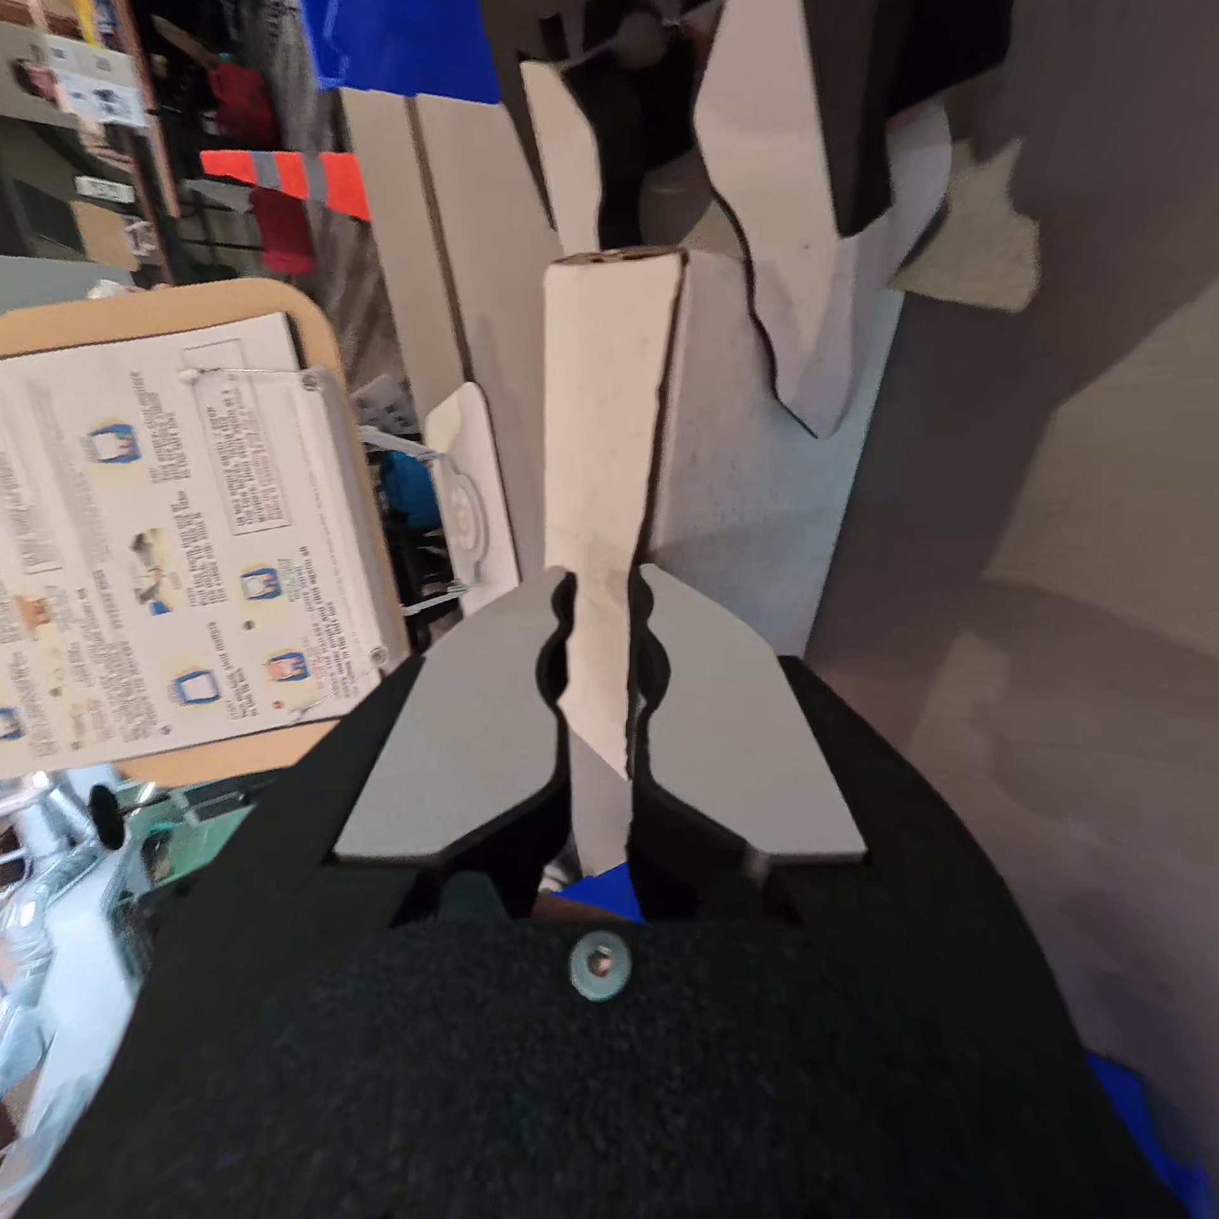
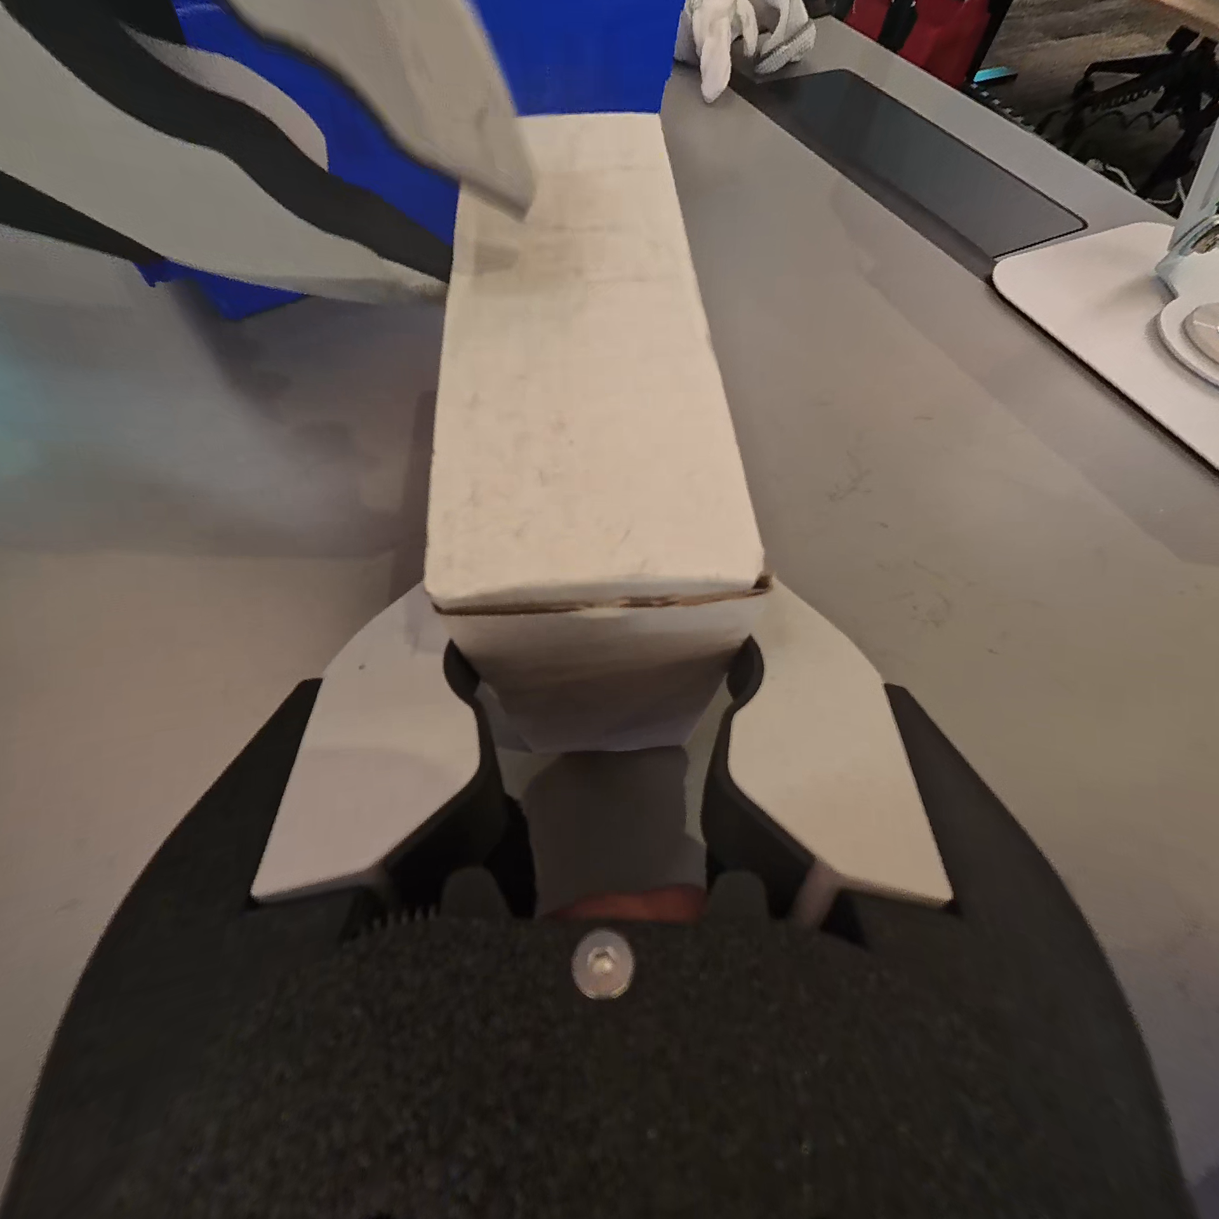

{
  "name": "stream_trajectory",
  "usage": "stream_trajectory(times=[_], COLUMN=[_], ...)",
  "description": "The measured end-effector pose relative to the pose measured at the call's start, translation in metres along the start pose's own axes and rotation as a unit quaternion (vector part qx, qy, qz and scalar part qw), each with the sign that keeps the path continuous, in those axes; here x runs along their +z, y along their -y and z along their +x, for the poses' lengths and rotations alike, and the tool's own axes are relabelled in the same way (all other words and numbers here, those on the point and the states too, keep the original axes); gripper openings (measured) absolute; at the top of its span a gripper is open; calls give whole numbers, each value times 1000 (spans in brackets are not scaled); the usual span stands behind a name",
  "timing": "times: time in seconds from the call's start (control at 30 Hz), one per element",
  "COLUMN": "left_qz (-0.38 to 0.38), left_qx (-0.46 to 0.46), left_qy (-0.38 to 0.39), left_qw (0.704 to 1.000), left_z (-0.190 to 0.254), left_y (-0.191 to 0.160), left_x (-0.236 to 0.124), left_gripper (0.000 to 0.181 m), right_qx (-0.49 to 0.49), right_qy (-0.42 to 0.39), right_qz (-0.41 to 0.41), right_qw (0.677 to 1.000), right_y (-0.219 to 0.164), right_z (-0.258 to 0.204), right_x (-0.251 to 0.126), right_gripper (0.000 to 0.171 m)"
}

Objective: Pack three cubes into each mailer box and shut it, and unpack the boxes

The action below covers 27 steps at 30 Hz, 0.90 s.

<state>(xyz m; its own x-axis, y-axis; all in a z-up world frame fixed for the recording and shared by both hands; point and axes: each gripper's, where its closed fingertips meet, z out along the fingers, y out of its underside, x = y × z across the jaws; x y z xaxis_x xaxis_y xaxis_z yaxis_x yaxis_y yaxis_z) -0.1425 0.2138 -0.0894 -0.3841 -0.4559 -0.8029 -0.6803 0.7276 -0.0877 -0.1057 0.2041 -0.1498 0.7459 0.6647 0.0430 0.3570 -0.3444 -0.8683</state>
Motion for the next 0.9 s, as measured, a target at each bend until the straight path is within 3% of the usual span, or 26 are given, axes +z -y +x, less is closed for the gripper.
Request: stream_trajectory(times=[0.07,0.3,0.47,0.7,0.9], left_qz=[0,-34,-3,-9,-28], left_qx=[19,30,-114,-115,-74], left_qy=[2,96,45,51,36], left_qw=[1000,994,992,992,996], left_z=[3,-5,-1,-9,-2], left_y=[0,-1,-3,-1,-3], left_x=[3,10,4,-9,-14], left_gripper=[2,1,2,1,1], right_qx=[10,15,-25,-135,-168], right_qy=[5,-5,-32,-106,-128], right_qz=[0,-8,-15,-35,-39], right_qw=[1000,1000,999,985,977], right_y=[-1,-4,-2,-1,0], right_z=[0,4,4,11,9], right_x=[0,-2,-1,-5,-5], right_gripper=[74,73,73,74,73])
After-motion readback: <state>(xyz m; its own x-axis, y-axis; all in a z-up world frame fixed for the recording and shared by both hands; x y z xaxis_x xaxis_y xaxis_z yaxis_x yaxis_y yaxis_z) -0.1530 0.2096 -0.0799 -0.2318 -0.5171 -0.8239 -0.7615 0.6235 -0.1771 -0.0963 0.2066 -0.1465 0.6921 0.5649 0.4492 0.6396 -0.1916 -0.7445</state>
